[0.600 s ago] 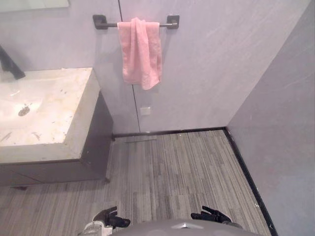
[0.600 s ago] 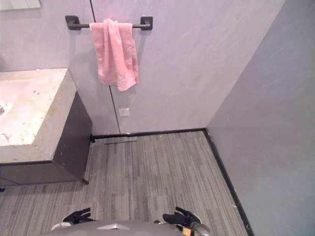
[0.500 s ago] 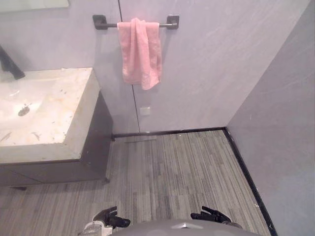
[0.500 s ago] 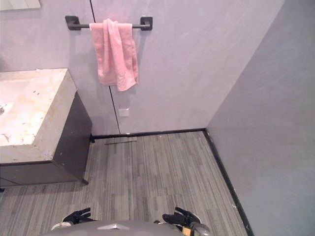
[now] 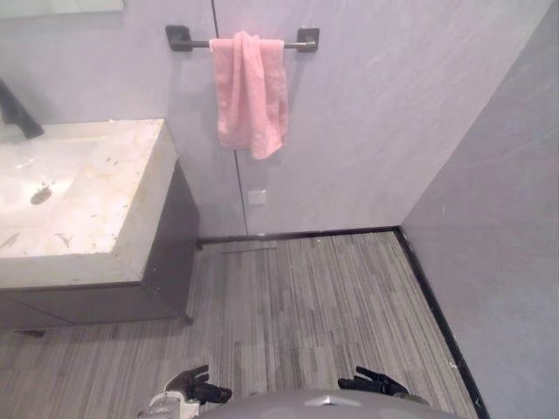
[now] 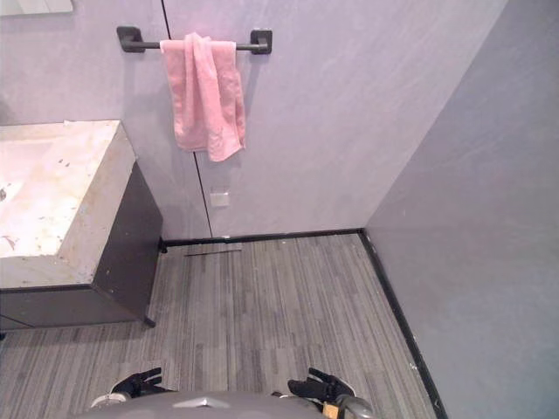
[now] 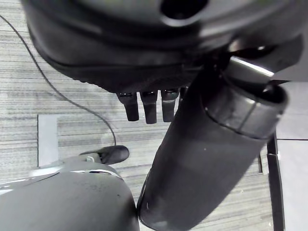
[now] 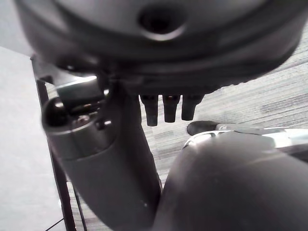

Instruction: Organize the bathroom.

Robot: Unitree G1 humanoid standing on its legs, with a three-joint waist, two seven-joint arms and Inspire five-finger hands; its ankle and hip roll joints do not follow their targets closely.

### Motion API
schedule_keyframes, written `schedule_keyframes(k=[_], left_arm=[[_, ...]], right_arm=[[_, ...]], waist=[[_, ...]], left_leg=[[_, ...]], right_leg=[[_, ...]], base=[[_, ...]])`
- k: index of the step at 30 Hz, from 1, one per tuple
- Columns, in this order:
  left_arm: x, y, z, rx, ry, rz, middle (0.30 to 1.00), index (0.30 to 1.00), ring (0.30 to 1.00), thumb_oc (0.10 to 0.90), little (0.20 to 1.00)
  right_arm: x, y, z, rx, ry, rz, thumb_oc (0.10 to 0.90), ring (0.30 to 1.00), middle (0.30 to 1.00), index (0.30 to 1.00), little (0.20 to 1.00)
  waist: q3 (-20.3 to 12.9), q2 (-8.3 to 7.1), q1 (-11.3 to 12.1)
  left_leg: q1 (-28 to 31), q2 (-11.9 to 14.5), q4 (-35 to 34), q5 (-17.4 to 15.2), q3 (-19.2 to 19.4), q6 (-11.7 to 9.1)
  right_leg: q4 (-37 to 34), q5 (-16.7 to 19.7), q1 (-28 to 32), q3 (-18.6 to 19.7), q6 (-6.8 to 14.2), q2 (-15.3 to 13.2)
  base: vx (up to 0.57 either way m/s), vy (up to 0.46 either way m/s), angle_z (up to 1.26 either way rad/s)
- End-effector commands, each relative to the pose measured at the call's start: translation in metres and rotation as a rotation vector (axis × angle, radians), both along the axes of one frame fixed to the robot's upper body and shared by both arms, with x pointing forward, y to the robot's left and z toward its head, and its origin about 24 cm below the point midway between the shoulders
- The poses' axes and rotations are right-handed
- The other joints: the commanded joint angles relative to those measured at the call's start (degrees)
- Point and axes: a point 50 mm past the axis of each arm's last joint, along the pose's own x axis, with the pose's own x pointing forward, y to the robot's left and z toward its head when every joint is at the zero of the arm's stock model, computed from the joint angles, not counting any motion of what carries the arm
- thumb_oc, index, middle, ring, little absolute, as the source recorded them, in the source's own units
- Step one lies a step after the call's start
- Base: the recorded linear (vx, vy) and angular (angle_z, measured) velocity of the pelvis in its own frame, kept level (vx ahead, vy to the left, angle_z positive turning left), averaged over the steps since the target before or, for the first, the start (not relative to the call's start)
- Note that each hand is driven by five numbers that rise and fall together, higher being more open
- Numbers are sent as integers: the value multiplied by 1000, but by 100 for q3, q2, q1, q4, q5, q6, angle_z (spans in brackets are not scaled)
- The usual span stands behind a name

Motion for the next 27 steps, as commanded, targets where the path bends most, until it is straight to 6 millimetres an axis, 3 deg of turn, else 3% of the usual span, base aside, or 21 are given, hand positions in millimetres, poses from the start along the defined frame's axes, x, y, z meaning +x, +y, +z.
schedule_keyframes(k=[1, 10, 18, 22, 25, 27], left_arm=[[11, -12, -1, -1, -9, -32, 900, 900, 900, 800, 900], [11, -14, -1, 2, -29, -27, 900, 900, 900, 800, 900], [25, -13, 3, -32, -97, 30, 900, 900, 900, 800, 900], [68, -2, 22, -26, -290, 221, 900, 900, 900, 800, 900], [119, 6, 56, -9, -548, 231, 900, 900, 900, 800, 900], [144, 6, 81, 2, -695, 209, 900, 900, 900, 800, 900]], right_arm=[[8, -8, 2, -6, -7, 7, 800, 900, 900, 900, 900], [9, -6, 2, -6, -23, 34, 800, 900, 900, 900, 900], [36, -7, 12, -8, -183, 53, 800, 900, 900, 900, 900], [79, -6, 35, -12, -415, 85, 800, 900, 900, 900, 900], [108, 0, 59, -15, -586, 160, 800, 900, 900, 900, 900], [119, 3, 71, -16, -668, 178, 800, 900, 900, 900, 900]], waist=[[64, 191, 29], [99, 200, 45], [190, 178, 53], [363, 26, 0], [527, -57, -29], [617, -79, -25]], left_leg=[[49, 232, 64, -307, 389, -277], [29, 265, 108, -278, 389, -315], [-122, 315, 491, -328, 410, -364], [-711, 409, 1839, -394, 495, -401], [-1482, 510, 3162, -85, 443, -459], [-1783, 634, 3466, 5, 612, -433]], right_leg=[[142, -330, -17, -96, 520, -10], [146, -347, -8, -115, 495, 6], [225, -399, -9, -106, 429, 2], [343, -426, -40, 83, 252, -68], [456, -475, -96, 268, 86, -14], [486, -517, -65, 292, 61, 37]], base=[[0, 0, 0], [6, -9, 0], [19, -50, 1], [-4, -89, 4], [-11, -114, 11], [57, -86, -11]])
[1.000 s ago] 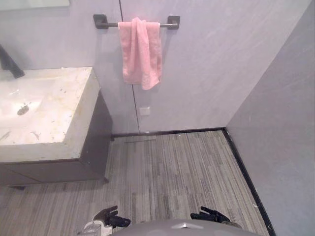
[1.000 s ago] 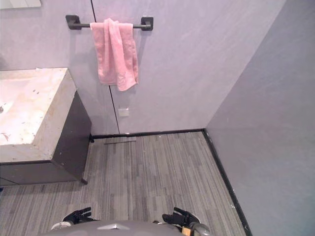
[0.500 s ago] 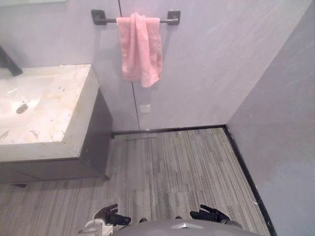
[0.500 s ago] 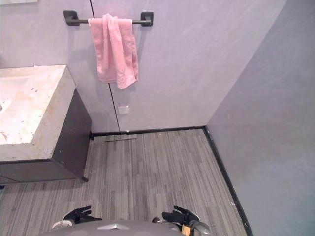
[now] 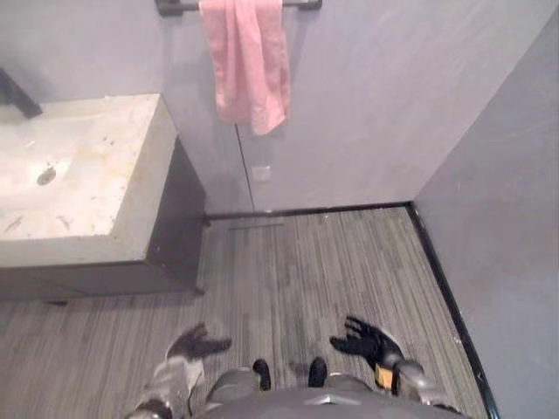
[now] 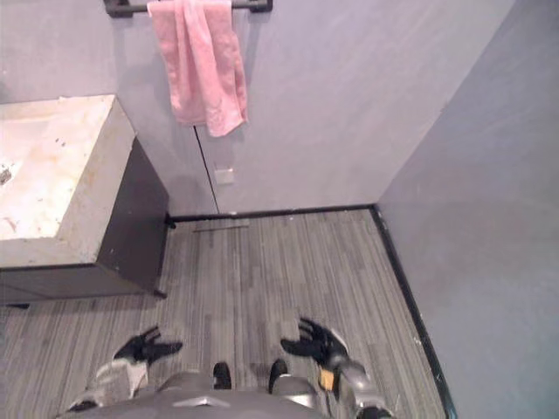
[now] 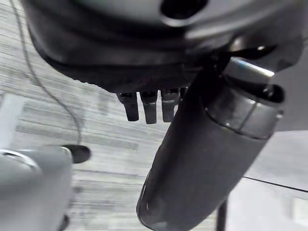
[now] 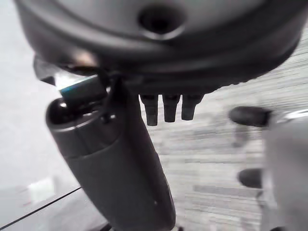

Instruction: Organize the bathroom.

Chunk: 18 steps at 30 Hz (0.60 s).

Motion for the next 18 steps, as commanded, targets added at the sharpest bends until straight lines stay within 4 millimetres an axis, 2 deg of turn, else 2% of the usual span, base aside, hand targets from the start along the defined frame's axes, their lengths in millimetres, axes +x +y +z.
schedule_keyframes(k=[1, 2, 3, 4, 5, 7, 10, 11, 13, 14, 15, 16, 17, 18], left_arm=[[65, 8, 56, 90, -374, -18, 900, 900, 900, 800, 900], [78, 3, 75, 102, -455, -31, 900, 900, 900, 800, 900], [84, 2, 84, 115, -495, -38, 900, 900, 900, 800, 900], [88, 0, 96, 125, -554, -45, 900, 900, 900, 800, 900], [90, -1, 101, 129, -577, -41, 900, 900, 900, 800, 900], [89, -4, 111, 140, -641, -64, 900, 900, 900, 800, 900], [86, -9, 117, 128, -684, -97, 900, 900, 900, 800, 900], [83, -13, 120, 119, -706, -127, 900, 900, 900, 800, 900], [81, -15, 122, 126, -722, -156, 900, 900, 900, 800, 900], [79, -17, 126, 128, -727, -200, 900, 900, 900, 800, 900], [78, -18, 126, 131, -725, -213, 900, 900, 900, 800, 900], [77, -19, 126, 143, -722, -241, 900, 900, 900, 800, 900], [75, -21, 125, 125, -710, -277, 900, 900, 900, 800, 900], [74, -22, 124, 110, -703, -279, 900, 900, 900, 800, 900]], right_arm=[[32, -4, 31, -9, -236, 20, 800, 900, 900, 900, 900], [40, 2, 39, 11, -282, 16, 800, 900, 900, 900, 900], [43, 5, 43, 16, -306, 18, 800, 900, 900, 900, 900], [44, 8, 46, 22, -337, 33, 800, 900, 900, 900, 900], [44, 10, 47, 23, -345, 41, 800, 900, 900, 900, 900], [38, 12, 48, 36, -357, 59, 800, 900, 900, 900, 900], [30, 11, 47, 42, -355, 74, 800, 900, 900, 900, 900], [27, 11, 47, 52, -358, 74, 800, 900, 900, 900, 900], [26, 12, 47, 59, -356, 76, 800, 900, 900, 900, 900], [26, 16, 46, 58, -345, 79, 800, 900, 900, 900, 900], [26, 17, 45, 57, -343, 75, 800, 900, 900, 900, 900], [26, 19, 45, 60, -339, 65, 800, 900, 900, 900, 900], [25, 20, 45, 62, -337, 38, 800, 900, 900, 900, 900], [25, 20, 45, 62, -340, 33, 800, 900, 900, 900, 900]], waist=[[-148, -71, -78], [-91, -31, -35], [-78, 25, -11], [-58, 124, 38], [-61, 208, 67], [-63, 325, 162], [-75, 351, 199], [-81, 355, 159], [-90, 386, 185], [-92, 428, 250], [-102, 420, 265], [-133, 397, 306], [-218, 337, 365], [-246, 313, 382]], left_leg=[[-426, 612, 743, -144, 384, 243], [-472, 617, 387, -33, 527, 272], [-473, 610, 46, 42, 570, 278], [-442, 591, -665, 251, 679, 251], [-479, 640, -1083, 436, 724, 194], [-472, 764, -2177, 1017, 894, -11], [-502, 913, -2469, 1235, 1158, -142], [-423, 925, -2458, 1294, 1267, -246], [-380, 939, -2385, 1276, 1236, -228], [-334, 913, -2302, 1151, 1176, -56], [-312, 869, -2311, 1084, 1141, -23], [-303, 797, -2310, 989, 1045, 39], [-255, 647, -2325, 743, 958, 194], [-217, 594, -2347, 681, 931, 246]], right_leg=[[250, -370, 151, 40, 308, 295], [288, -405, 193, 93, 334, 381], [311, -426, 203, 112, 352, 453], [325, -485, 287, 160, 384, 562], [318, -525, 360, 188, 394, 656], [250, -664, 725, 208, 431, 806], [274, -772, 910, 7, 444, 806], [414, -963, 978, -165, 439, 776], [618, -1077, 954, -171, 409, 794], [873, -1164, 909, -55, 405, 824], [937, -1207, 918, -4, 425, 810], [1024, -1214, 961, 59, 487, 768], [1321, -1131, 1016, 137, 663, 625], [1425, -1056, 1010, 141, 733, 566]], base=[[164, -57, -14], [191, -18, -5], [293, 26, -2], [294, 52, -6], [400, 59, -6], [450, 32, -16], [450, -15, -22], [392, -24, -10], [453, 4, -4], [462, 38, -19], [443, 41, -43], [399, 39, -53], [359, 34, -37], [390, 55, -19]])
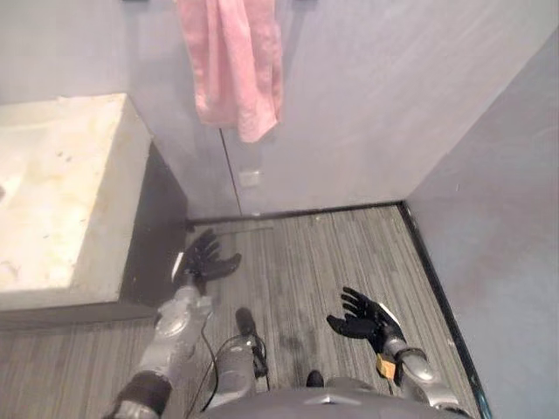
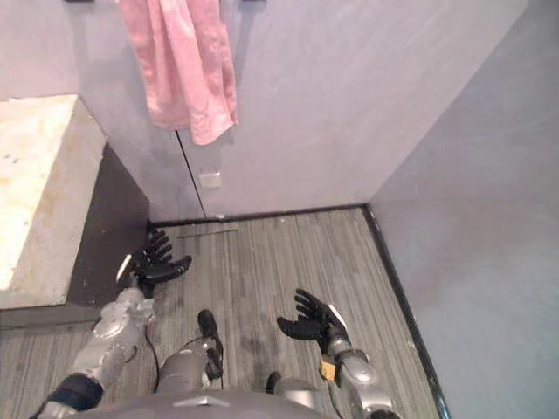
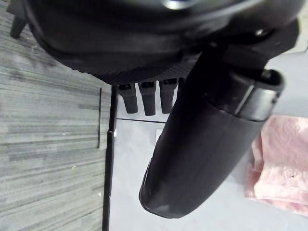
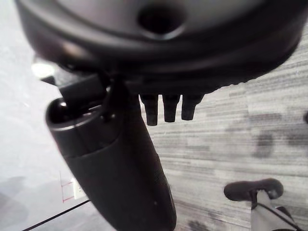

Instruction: Organize the bathroom.

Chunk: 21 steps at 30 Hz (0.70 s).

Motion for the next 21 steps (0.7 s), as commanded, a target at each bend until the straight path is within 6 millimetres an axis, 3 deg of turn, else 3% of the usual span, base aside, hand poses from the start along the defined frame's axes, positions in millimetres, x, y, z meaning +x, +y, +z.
schedule_keyframes(k=[1, 3, 6, 8, 11, 12, 13, 17, 19, 21], left_arm=[[10, -13, 32, 10, -170, -162, 900, 900, 900, 800, 900], [8, -15, 28, 9, -148, -202, 900, 900, 900, 800, 900], [10, -19, 28, 25, -145, -212, 900, 900, 900, 800, 900], [14, -24, 34, 44, -173, -215, 900, 900, 900, 800, 900], [18, -25, 41, 42, -191, -203, 900, 900, 900, 800, 900], [19, -26, 43, 50, -200, -201, 900, 900, 900, 800, 900], [20, -25, 46, 60, -208, -209, 900, 900, 900, 800, 900], [16, -22, 48, 73, -221, -214, 900, 900, 900, 800, 900], [16, -20, 49, 77, -231, -211, 900, 900, 900, 800, 900], [17, -20, 52, 60, -246, -198, 900, 900, 900, 800, 900]], right_arm=[[34, 12, 35, 64, -242, -21, 800, 900, 900, 900, 900], [38, 14, 41, 45, -284, -33, 800, 900, 900, 900, 900], [48, 18, 52, 46, -345, -32, 800, 900, 900, 900, 900], [60, 23, 67, 41, -435, -16, 800, 900, 900, 900, 900], [66, 25, 80, 35, -508, 0, 800, 900, 900, 900, 900], [67, 24, 84, 36, -530, 8, 800, 900, 900, 900, 900], [67, 20, 91, 25, -574, 17, 800, 900, 900, 900, 900], [73, 20, 99, 27, -604, 7, 800, 900, 900, 900, 900], [76, 19, 104, -3, -624, -3, 800, 900, 900, 900, 900], [77, 19, 107, -10, -640, -2, 800, 900, 900, 900, 900]], waist=[[-650, 239, 119], [-721, 269, 92], [-711, 307, 56], [-644, 276, 58], [-546, 239, -23], [-523, 199, -47], [-456, 86, -166], [-404, -39, -319], [-487, -53, -352], [-534, -57, -363]], left_leg=[[-171, -86, -196, -61, -448, -394], [40, -179, -271, -246, -636, -183], [195, -201, -316, -354, -850, -140], [367, -278, -374, -329, -1051, -237], [596, -309, -428, -340, -1171, -361], [664, -332, -428, -385, -1191, -390], [875, -406, -428, -560, -1273, -418], [1296, -437, -428, -1000, -1308, -337], [1357, -400, -428, -1035, -1402, -316], [1390, -380, -428, -1041, -1391, -324]], right_leg=[[1728, -282, -144, -184, 624, 164], [3100, 223, -653, -146, 973, -119], [3418, 484, -1187, -162, 1026, -295], [2472, 416, -1402, -466, 902, -454], [1453, 390, -1492, -800, 793, -469], [1039, 493, -1606, -869, 779, -488], [406, 999, -1776, -926, 860, -530], [468, 1636, -2388, -919, 987, -736], [281, 1420, -2235, -777, 936, -543], [217, 1399, -2150, -793, 920, -523]], base=[[312, 68, -2], [325, 70, 3], [184, -34, 17], [189, -147, 27], [102, -143, 24], [209, -234, 25], [202, -204, 24], [267, -171, 58], [236, -167, 54], [156, -102, 29]])
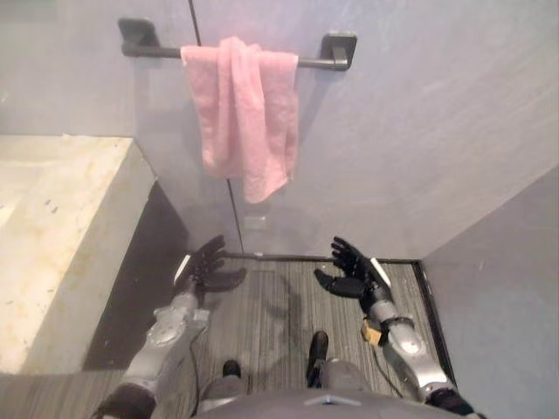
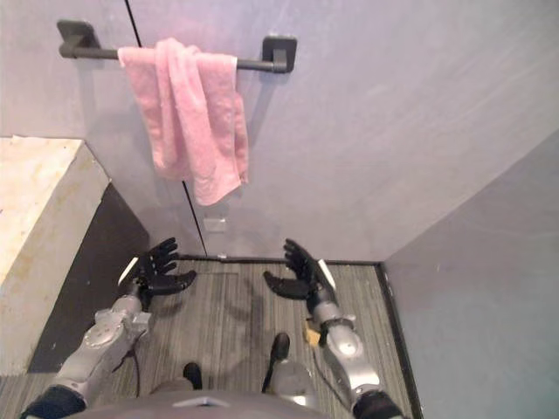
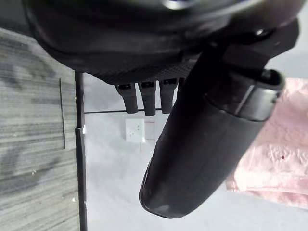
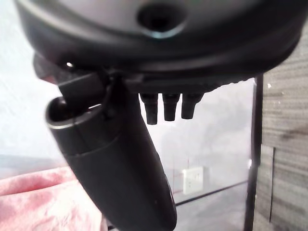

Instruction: Organize the bathroom.

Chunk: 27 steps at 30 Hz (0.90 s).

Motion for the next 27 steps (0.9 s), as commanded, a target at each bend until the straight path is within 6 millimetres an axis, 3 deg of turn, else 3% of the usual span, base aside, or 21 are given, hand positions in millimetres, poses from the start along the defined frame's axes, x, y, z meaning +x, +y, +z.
schedule_keyframes(k=[1, 5, 7, 9, 11, 12, 14, 17, 20, 27], left_arm=[[40, -10, 59, -20, -315, -44, 900, 900, 900, 800, 900], [44, -13, 70, -46, -363, -1, 900, 900, 900, 800, 900], [47, -16, 80, -39, -419, 24, 900, 900, 900, 800, 900], [49, -15, 86, -23, -454, 50, 900, 900, 900, 800, 900], [51, -13, 98, -50, -511, 86, 900, 900, 900, 800, 900], [52, -12, 101, -56, -527, 87, 900, 900, 900, 800, 900], [60, -19, 119, -46, -592, 51, 900, 900, 900, 800, 900], [66, -23, 128, -19, -628, 42, 900, 900, 900, 800, 900], [74, -22, 153, 33, -731, 73, 900, 900, 900, 800, 900], [83, -26, 162, 60, -758, 103, 900, 900, 900, 800, 900]], right_arm=[[33, 7, 56, -9, -329, 6, 800, 900, 900, 900, 900], [37, 4, 78, -43, -431, -9, 800, 900, 900, 900, 900], [41, 3, 96, -93, -523, -6, 800, 900, 900, 900, 900], [43, 3, 103, -101, -562, -7, 800, 900, 900, 900, 900], [47, 3, 117, -93, -622, -11, 800, 900, 900, 900, 900], [47, 2, 120, -86, -637, -17, 800, 900, 900, 900, 900], [48, 4, 129, -122, -687, -18, 800, 900, 900, 900, 900], [54, 3, 132, -95, -687, -39, 800, 900, 900, 900, 900], [64, 4, 144, -82, -732, -64, 800, 900, 900, 900, 900], [90, 12, 166, -80, -755, -72, 800, 900, 900, 900, 900]], waist=[[-229, 103, -148], [-330, 54, -168], [-327, -1, -123], [-332, 0, -98], [-357, 83, -104], [-346, 86, -109], [-399, 114, -187], [-430, 152, -213], [-535, 179, -176], [-668, 152, -26]], left_leg=[[167, -554, -95, -292, 155, 298], [97, -624, 417, -463, 190, 225], [-269, -539, 1044, -319, 106, 95], [-282, -397, 787, -279, 173, 61], [-145, 31, 36, 142, 318, -100], [-164, 80, 46, 185, 309, -127], [-58, 76, -90, 50, 387, -107], [-18, 96, -95, 27, 434, -140], [32, -13, -95, -88, 458, -99], [-2, -114, -95, -157, 435, -52]], right_leg=[[183, -43, -274, 109, 137, -48], [6, -156, -9, 227, -6, 48], [-120, -255, 228, 329, -100, 81], [-187, -326, 355, 367, -89, 100], [-226, -412, 489, 363, -13, 71], [-226, -419, 519, 366, -5, 55], [-226, -387, 449, 236, 82, -76], [-223, -336, 439, 140, 137, -138], [-206, -286, 434, 20, 217, -270], [-226, -251, 436, -70, 249, -358]], base=[[126, -45, 18], [121, -29, 2], [82, 69, -9], [77, 160, -4], [91, 222, -4], [48, 171, 0], [30, 156, 0], [35, 99, 7], [90, 87, 2], [72, 44, 1]])
